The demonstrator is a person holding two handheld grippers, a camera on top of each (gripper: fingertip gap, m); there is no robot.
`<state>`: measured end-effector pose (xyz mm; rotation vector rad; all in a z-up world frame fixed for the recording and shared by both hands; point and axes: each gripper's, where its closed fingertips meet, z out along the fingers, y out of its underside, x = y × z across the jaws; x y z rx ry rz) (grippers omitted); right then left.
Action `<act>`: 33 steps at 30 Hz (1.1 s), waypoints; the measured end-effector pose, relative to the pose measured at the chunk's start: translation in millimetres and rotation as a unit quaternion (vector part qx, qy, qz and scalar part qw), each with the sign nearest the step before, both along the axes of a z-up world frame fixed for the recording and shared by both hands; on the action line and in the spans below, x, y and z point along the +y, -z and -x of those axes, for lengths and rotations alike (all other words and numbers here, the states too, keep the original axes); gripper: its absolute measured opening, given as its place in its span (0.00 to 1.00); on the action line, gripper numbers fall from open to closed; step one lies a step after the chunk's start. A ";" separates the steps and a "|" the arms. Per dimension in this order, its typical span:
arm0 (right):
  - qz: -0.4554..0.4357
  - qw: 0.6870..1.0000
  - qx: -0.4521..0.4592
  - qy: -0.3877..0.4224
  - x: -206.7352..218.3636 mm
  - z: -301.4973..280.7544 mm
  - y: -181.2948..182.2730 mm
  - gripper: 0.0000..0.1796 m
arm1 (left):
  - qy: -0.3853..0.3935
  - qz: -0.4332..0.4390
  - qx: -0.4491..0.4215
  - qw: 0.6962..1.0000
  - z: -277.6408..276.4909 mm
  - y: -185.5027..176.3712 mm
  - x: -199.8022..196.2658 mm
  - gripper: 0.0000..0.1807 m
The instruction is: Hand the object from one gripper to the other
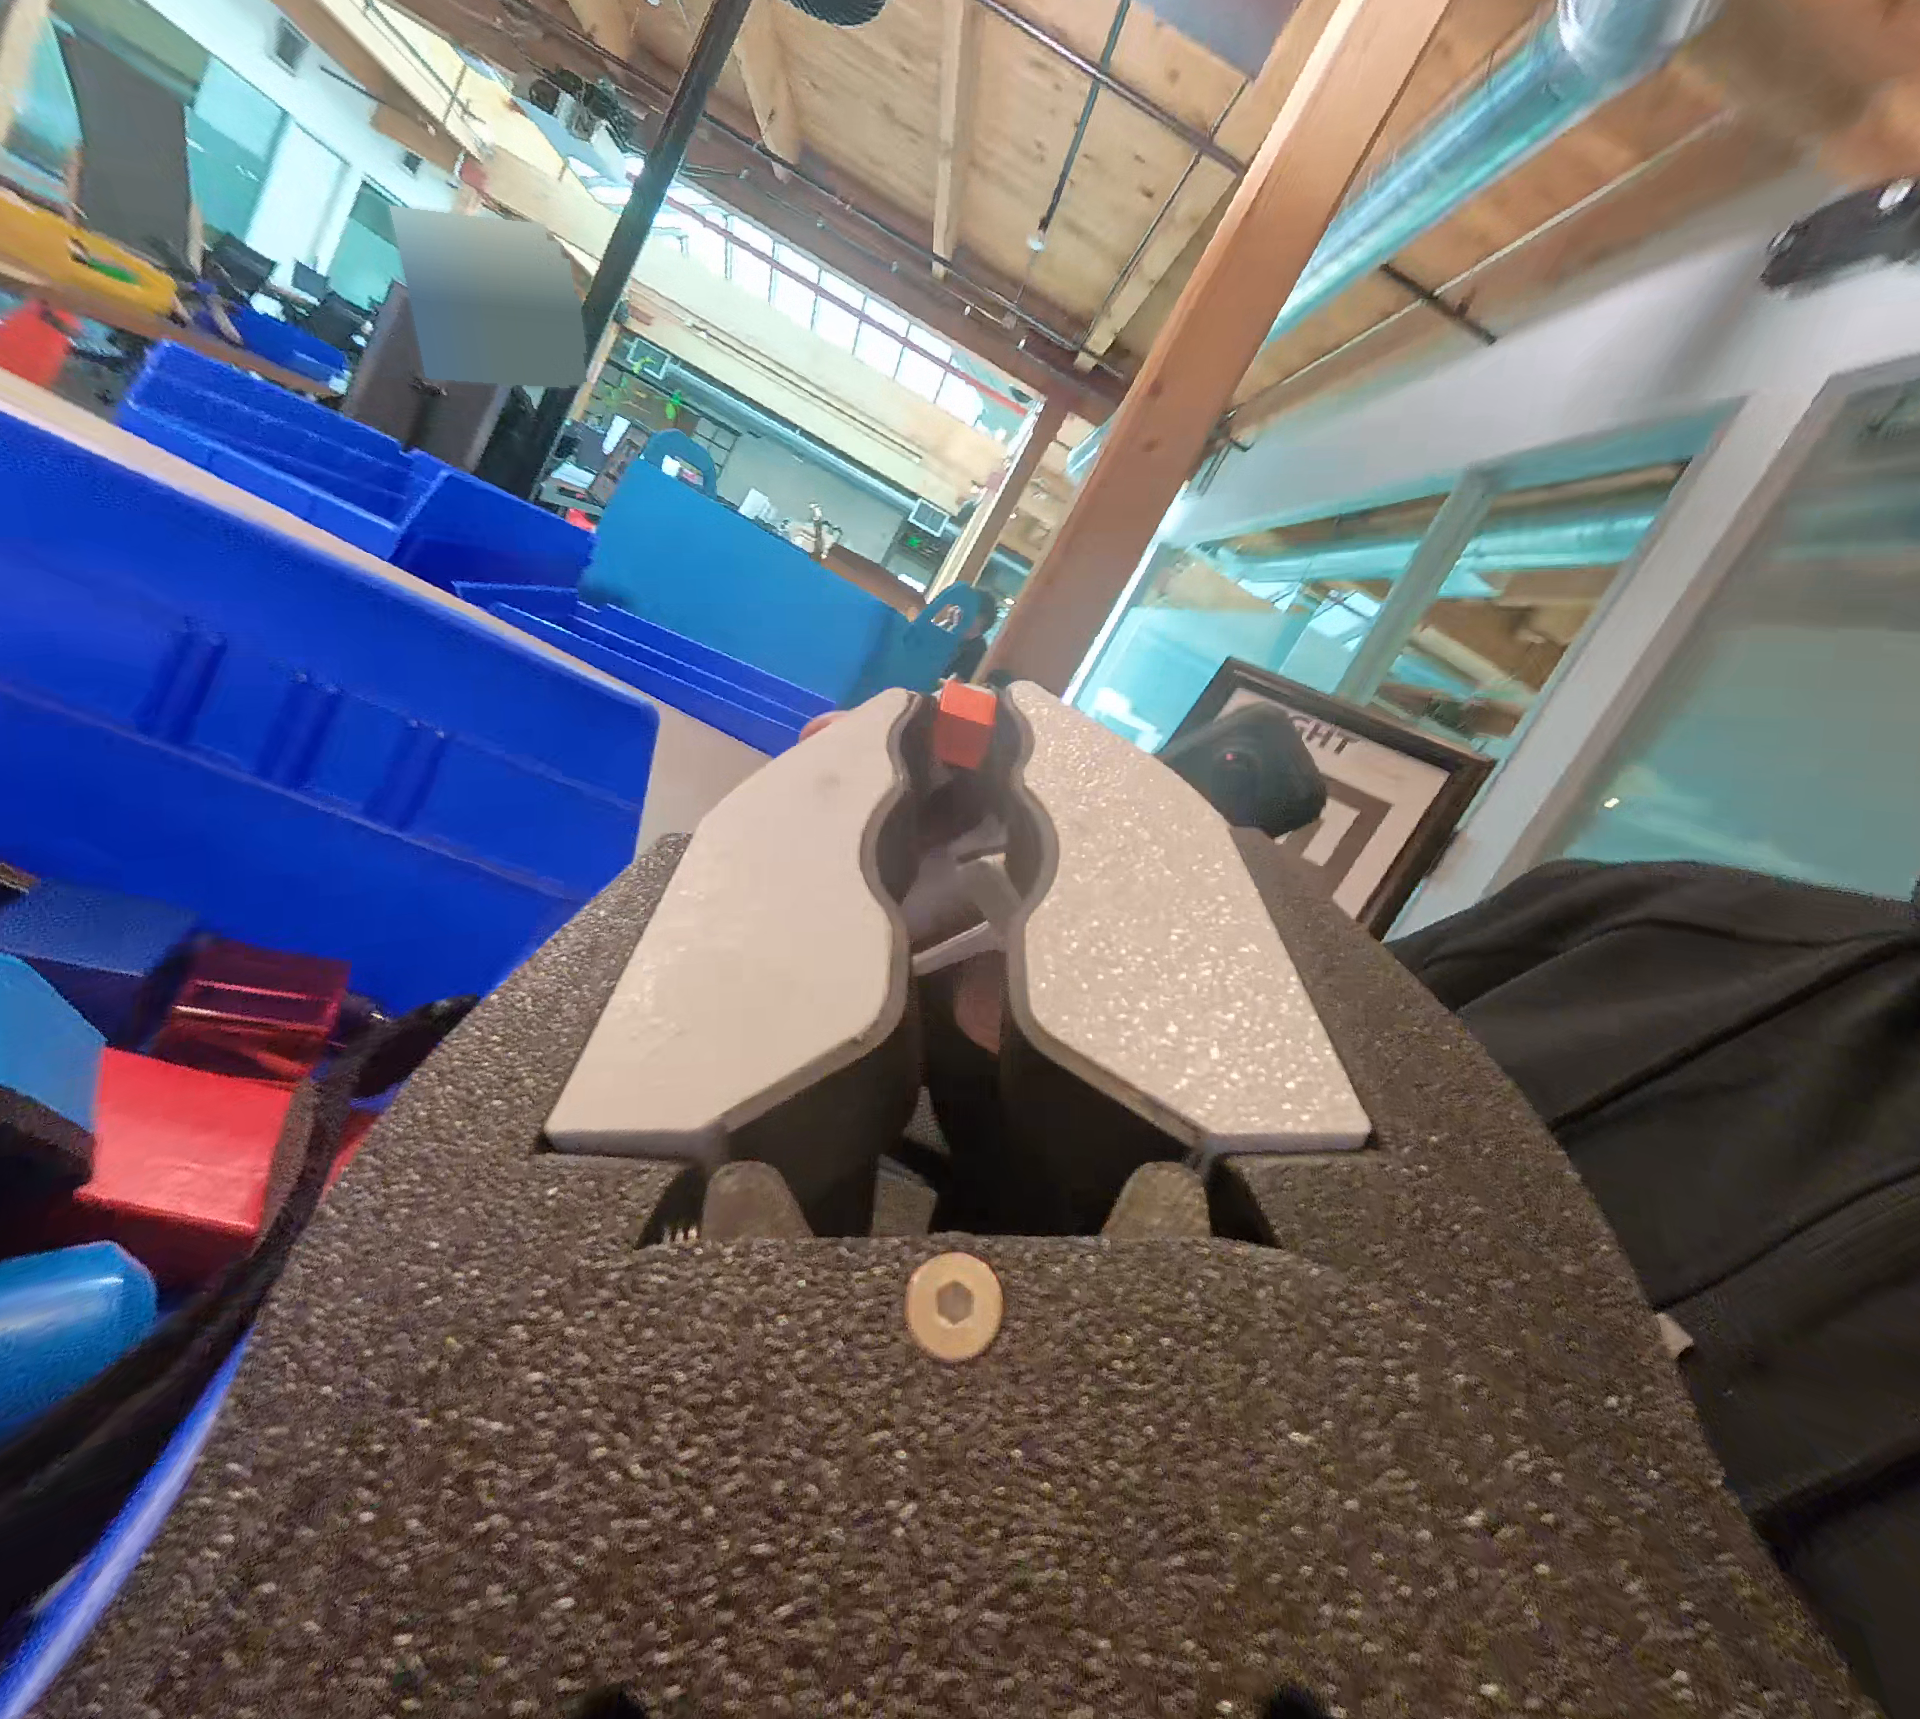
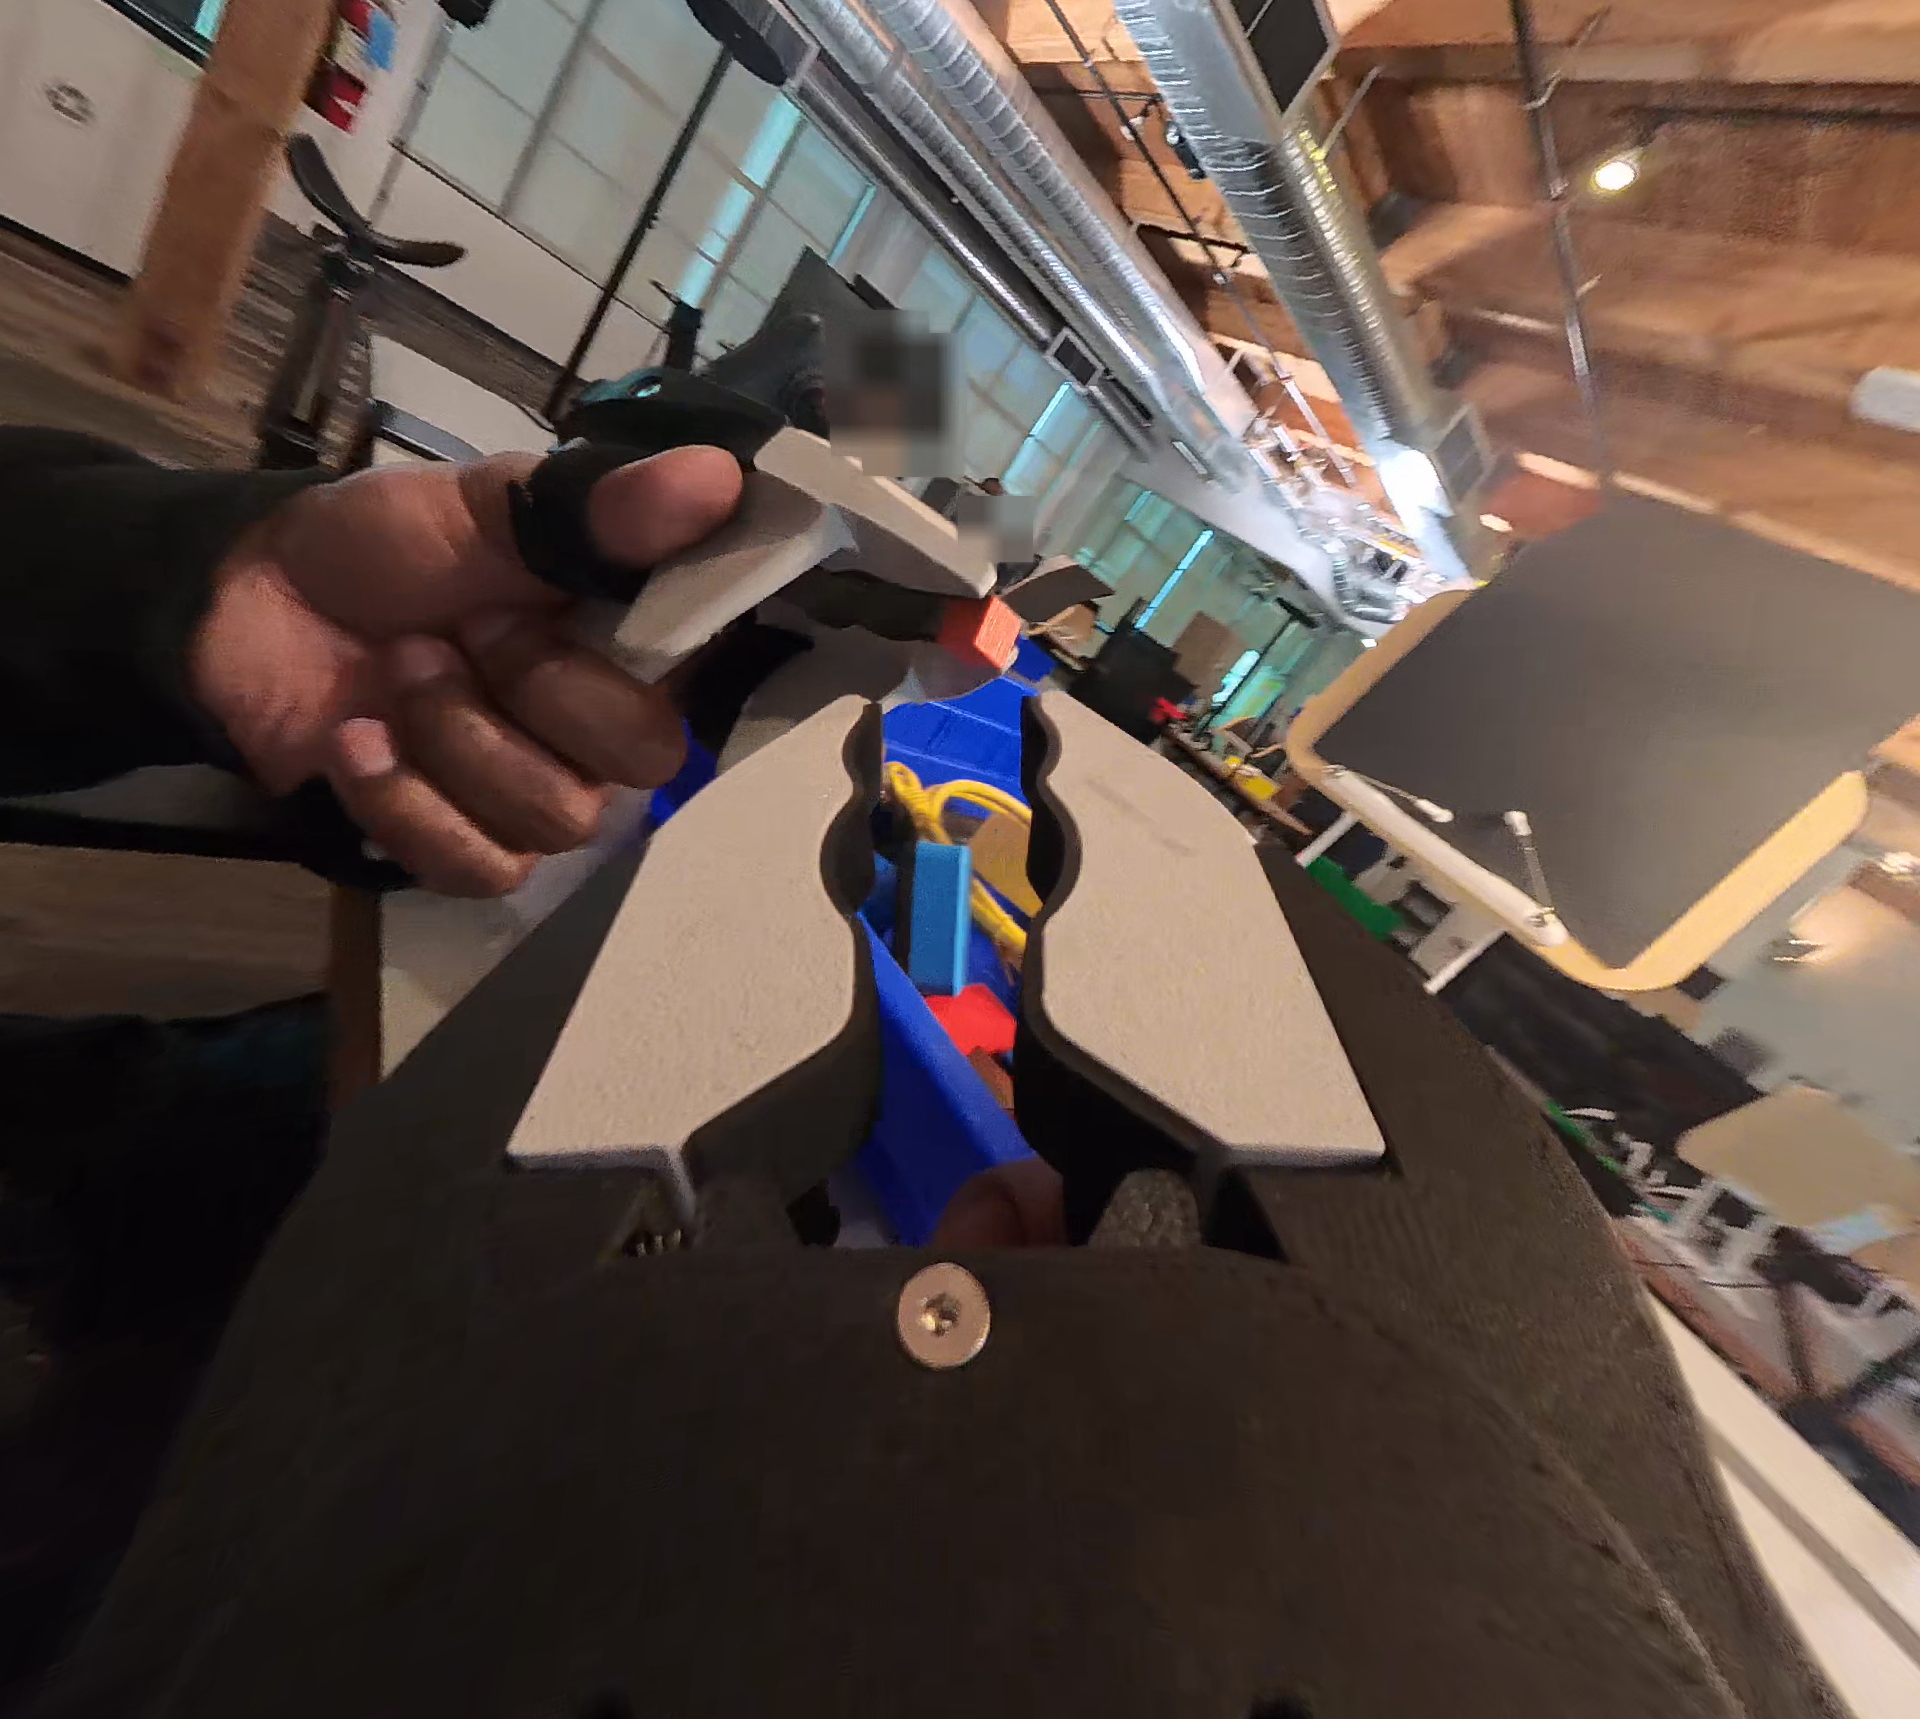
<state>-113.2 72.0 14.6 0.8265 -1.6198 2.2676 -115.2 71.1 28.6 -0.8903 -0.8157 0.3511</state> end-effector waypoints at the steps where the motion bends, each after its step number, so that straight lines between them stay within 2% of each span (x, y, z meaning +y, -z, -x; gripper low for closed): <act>1: 0.008 1.000 0.005 0.010 0.0 1.1 -1.3 0.14 | 0.005 -0.012 -0.006 1.000 1.9 1.6 0.6 0.07; 10: 0.059 0.992 0.063 0.089 -1.7 5.2 -5.1 0.13 | 0.020 -0.104 -0.026 0.994 12.1 3.6 10.8 0.07; 16: 0.066 0.989 0.063 0.112 -1.9 10.6 -7.1 0.07 | 0.016 -0.139 -0.031 0.990 16.2 5.8 15.5 0.06; 19: 0.058 0.993 0.043 0.095 -1.0 11.2 -8.2 0.06 | -0.003 -0.106 -0.029 0.994 16.1 5.0 14.3 0.06; 24: 0.028 0.999 -0.020 0.025 3.0 8.6 -10.2 0.06 | -0.056 -0.003 -0.025 0.998 12.0 3.6 1.5 0.15; 28: 0.016 0.999 -0.039 -0.001 4.5 7.6 -10.4 0.06 | -0.019 0.046 -0.051 0.997 4.5 7.2 7.8 0.17; 33: 0.008 1.000 -0.007 0.000 2.2 0.1 -2.9 0.06 | 0.019 0.038 -0.092 0.995 3.6 15.1 18.2 0.16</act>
